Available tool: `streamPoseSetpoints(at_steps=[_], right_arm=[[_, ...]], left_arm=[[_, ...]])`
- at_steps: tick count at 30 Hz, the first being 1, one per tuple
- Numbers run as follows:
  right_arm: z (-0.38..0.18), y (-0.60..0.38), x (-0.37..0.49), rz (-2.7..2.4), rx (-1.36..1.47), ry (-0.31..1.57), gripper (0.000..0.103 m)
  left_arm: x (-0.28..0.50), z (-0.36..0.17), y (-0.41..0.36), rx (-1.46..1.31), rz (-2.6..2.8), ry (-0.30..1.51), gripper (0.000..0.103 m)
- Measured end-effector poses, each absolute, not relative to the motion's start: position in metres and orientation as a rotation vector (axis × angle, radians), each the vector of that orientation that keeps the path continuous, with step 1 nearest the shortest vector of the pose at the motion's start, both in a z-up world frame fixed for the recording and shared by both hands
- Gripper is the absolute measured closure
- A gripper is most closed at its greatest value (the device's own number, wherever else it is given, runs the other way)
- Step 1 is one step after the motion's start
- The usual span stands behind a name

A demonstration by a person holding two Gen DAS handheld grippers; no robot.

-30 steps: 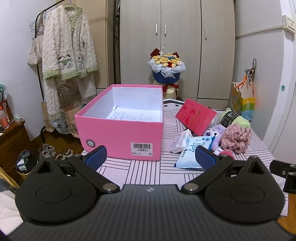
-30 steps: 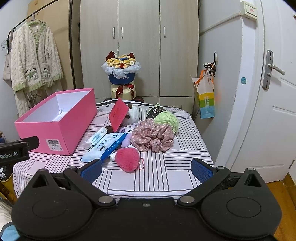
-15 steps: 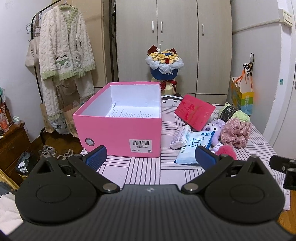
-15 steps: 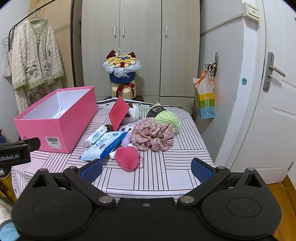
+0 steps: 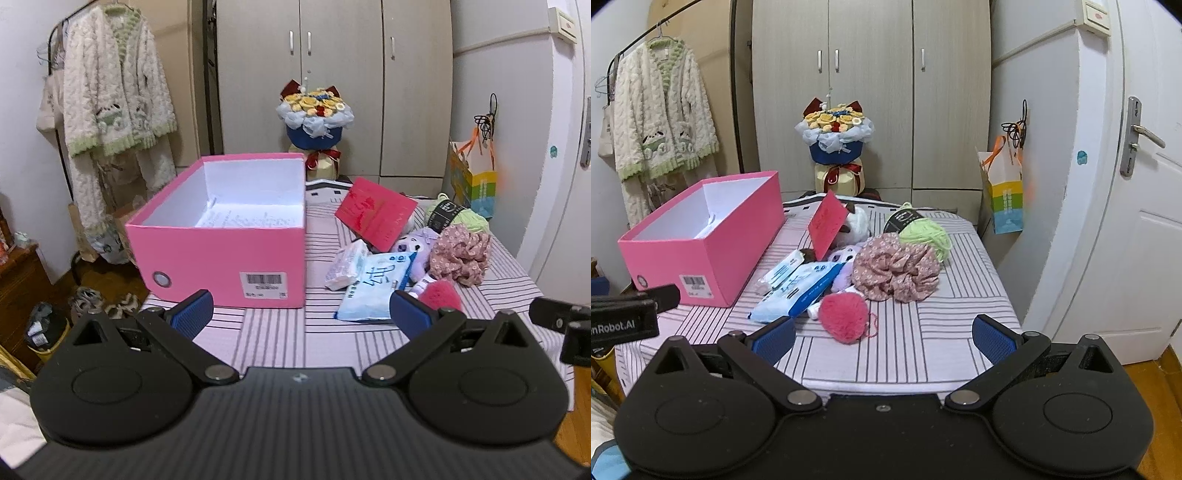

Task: Organize soft objects
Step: 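Grasp the pink fuzzy pouf with left tool while right tool grasps the floral scrunchie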

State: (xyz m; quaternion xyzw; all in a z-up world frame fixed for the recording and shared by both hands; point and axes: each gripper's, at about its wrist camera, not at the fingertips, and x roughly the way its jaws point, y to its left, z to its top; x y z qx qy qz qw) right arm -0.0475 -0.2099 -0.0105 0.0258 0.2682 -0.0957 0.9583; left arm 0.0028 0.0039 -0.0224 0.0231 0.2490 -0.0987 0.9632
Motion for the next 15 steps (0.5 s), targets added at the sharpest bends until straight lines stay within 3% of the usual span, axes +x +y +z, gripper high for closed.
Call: streamPoseSetpoints(at_steps=[8, 15], right_arm=[[0.001, -0.245, -0.036, -0.077, 0.107, 0.494, 0.000], [-0.013, -0.277, -0.004, 0.033, 0.115, 0.453, 0.000]], left_arm=[[0.014, -0.016, -0.018, 0.055, -0.277, 0.465, 0.000], [0.037, -0.043, -0.056, 0.114, -0.421, 0.477, 0.001]])
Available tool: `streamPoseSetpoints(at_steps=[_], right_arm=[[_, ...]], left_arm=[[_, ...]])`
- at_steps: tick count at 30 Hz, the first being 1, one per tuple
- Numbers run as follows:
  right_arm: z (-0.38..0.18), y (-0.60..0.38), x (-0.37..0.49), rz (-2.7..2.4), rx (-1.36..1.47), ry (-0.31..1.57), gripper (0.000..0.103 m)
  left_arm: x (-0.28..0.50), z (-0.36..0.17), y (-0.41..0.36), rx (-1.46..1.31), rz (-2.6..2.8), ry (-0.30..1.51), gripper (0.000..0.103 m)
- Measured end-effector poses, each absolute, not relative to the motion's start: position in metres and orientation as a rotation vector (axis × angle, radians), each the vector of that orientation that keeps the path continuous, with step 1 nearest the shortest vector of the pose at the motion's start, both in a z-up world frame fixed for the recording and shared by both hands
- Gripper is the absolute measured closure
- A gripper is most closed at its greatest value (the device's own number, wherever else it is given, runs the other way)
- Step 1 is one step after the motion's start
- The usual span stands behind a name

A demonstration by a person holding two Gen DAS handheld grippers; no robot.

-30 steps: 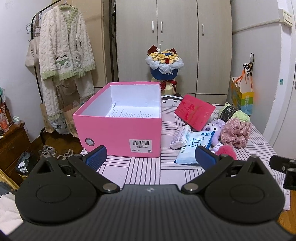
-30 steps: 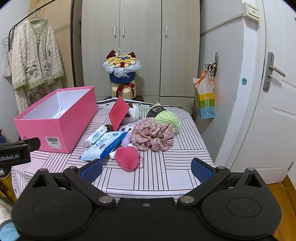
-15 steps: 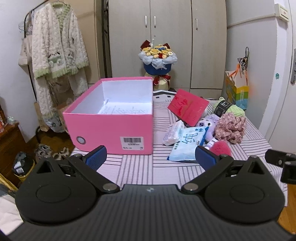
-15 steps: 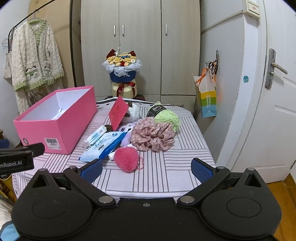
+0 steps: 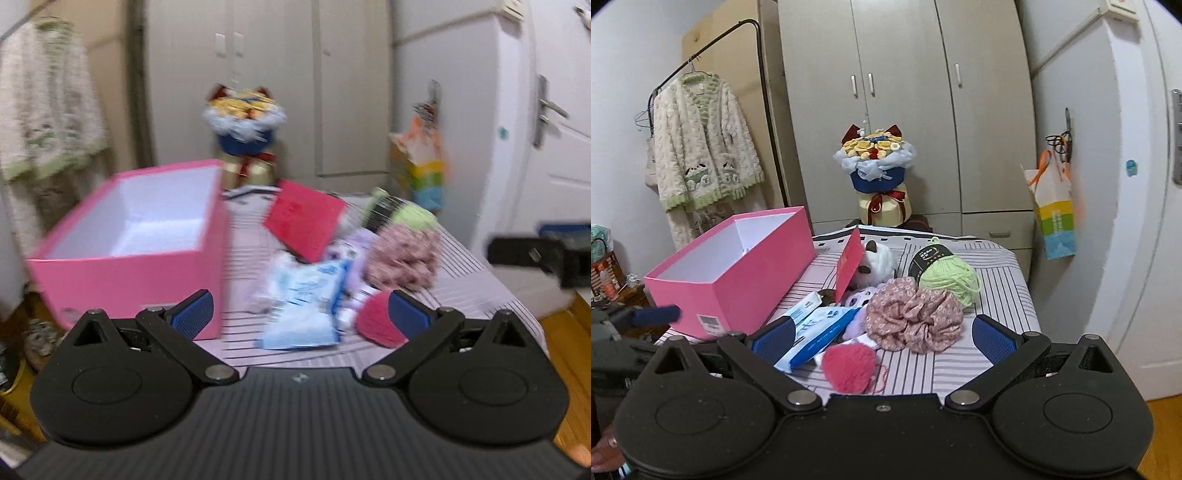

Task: Organize soft objects
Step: 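Grasp the pink fuzzy pouf with left tool while right tool grasps the floral scrunchie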

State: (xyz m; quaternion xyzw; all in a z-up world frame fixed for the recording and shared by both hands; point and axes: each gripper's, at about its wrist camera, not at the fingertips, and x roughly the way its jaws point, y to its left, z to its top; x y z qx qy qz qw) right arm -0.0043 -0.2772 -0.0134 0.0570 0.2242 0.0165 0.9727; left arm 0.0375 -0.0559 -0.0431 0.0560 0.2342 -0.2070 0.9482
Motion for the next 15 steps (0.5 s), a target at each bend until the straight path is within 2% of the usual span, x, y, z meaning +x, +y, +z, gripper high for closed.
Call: streamPoseSetpoints(at_steps=[8, 10, 15], right_arm=[[-0.037, -0.309, 0.052, 0.145, 0.125, 0.475, 0.000], [-0.047, -0.315, 0.071, 0.172, 0.124, 0.501, 0.000], [-0.071, -0.321, 0.104, 0.217, 0.112, 0.567, 0.000]], left_arm=[[0.063, -0.080, -0.102, 0.170, -0.574, 0.523, 0.006], [0.069, -0.086, -0.110, 0.179, -0.583, 0.536, 0.016], [0.072, -0.096, -0.123, 0.204, -0.626, 0.541, 0.033]])
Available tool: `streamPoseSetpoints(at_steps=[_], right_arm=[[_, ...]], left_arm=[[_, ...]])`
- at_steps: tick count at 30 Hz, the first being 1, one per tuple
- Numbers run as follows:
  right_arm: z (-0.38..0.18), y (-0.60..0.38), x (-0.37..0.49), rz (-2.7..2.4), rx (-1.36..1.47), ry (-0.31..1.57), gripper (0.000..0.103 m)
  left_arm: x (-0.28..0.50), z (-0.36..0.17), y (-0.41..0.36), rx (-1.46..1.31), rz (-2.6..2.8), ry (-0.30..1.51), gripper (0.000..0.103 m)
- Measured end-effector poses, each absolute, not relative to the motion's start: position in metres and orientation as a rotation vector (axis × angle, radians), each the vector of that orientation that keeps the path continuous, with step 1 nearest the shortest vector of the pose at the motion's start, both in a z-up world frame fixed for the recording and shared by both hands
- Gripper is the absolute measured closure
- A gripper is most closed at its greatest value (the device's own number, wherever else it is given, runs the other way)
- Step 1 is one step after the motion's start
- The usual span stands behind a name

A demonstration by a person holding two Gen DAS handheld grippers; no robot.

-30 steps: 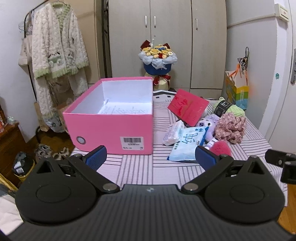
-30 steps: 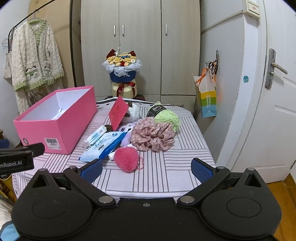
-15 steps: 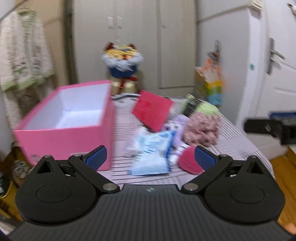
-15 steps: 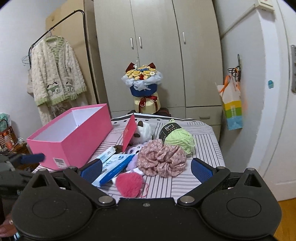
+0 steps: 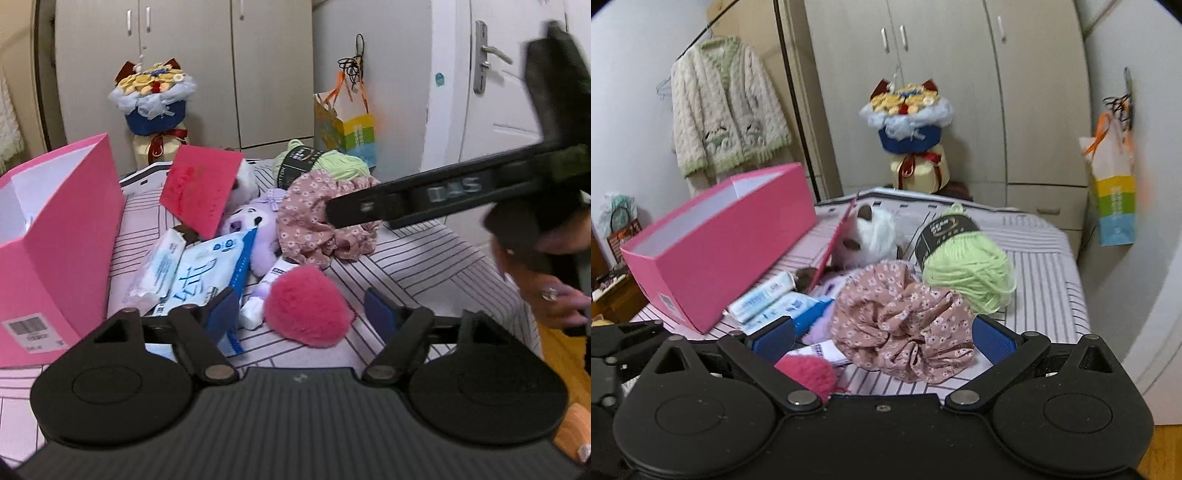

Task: Organize soft objects
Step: 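Grasp the pink fuzzy pouf with left tool while right tool grasps the floral scrunchie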

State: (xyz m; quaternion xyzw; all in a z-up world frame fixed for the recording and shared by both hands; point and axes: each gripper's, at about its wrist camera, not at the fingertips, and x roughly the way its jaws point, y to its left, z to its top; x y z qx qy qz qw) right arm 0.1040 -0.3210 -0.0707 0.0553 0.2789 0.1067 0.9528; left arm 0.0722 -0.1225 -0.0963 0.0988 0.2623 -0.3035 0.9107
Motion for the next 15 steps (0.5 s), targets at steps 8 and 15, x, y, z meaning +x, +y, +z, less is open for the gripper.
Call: streamPoseSetpoints(at_steps=[8, 15], right_arm=[[-0.101, -0.327, 0.135, 0.218, 0.135, 0.632, 0.001], [-0.110, -0.328, 0.123, 0.207, 0.070, 0.601, 0.086]], left_arm=[[0.078, -0.113, -0.143, 0.249, -0.594, 0.553, 0.039], [0.074, -0.119, -0.159, 0.307, -0.514, 0.534, 0.056]])
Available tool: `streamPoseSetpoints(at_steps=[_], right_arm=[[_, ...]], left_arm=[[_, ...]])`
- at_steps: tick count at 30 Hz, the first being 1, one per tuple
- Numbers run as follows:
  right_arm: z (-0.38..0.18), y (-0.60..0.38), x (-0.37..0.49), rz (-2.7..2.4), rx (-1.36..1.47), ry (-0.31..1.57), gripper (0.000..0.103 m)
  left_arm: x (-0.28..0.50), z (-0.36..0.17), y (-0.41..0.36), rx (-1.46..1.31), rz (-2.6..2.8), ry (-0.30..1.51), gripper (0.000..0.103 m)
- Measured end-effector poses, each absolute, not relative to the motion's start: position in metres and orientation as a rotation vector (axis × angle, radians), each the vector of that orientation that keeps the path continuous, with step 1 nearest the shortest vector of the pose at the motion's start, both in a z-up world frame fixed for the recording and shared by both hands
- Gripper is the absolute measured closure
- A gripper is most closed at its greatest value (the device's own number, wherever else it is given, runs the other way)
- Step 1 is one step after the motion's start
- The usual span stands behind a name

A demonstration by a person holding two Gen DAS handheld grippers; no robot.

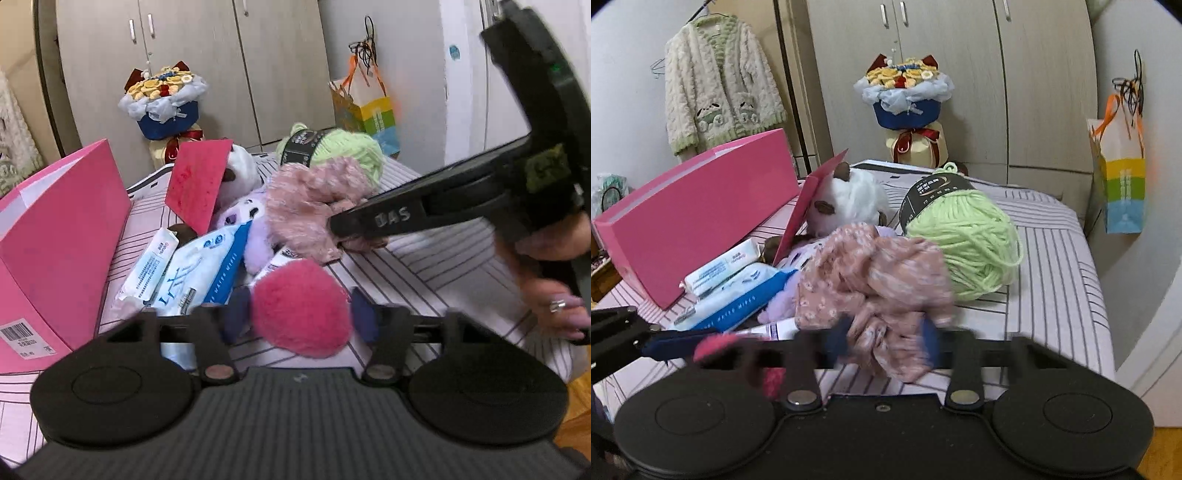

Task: Organize soft objects
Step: 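Grasp the pink fuzzy pouf with left tool while right tool grasps the floral scrunchie, then carry both items into the pink box and open both tools to release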

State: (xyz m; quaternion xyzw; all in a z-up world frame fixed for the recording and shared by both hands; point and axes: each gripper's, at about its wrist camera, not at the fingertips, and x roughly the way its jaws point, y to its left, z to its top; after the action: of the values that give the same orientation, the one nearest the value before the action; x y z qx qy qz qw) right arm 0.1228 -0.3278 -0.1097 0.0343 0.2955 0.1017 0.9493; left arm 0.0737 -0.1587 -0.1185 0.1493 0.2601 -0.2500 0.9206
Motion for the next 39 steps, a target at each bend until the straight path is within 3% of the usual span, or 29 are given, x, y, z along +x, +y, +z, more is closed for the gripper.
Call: streamPoseSetpoints(at_steps=[4, 25, 32, 39], right_arm=[[-0.103, -0.329, 0.100, 0.196, 0.044, 0.556, 0.090], [-0.019, -0.267, 0.028, 0.264, -0.100, 0.457, 0.091], [0.016, -0.227, 0.043, 0.418, -0.097, 0.426, 0.091], [0.042, -0.181, 0.111, 0.554, -0.084, 0.464, 0.091]], left_arm=[[0.068, -0.117, -0.158, 0.325, -0.499, 0.520, 0.062], [0.066, -0.041, -0.041, 0.147, -0.585, 0.592, 0.062], [0.077, -0.005, 0.009, 0.133, -0.536, 0.576, 0.062], [0.124, 0.029, 0.048, 0.140, -0.433, 0.550, 0.062]])
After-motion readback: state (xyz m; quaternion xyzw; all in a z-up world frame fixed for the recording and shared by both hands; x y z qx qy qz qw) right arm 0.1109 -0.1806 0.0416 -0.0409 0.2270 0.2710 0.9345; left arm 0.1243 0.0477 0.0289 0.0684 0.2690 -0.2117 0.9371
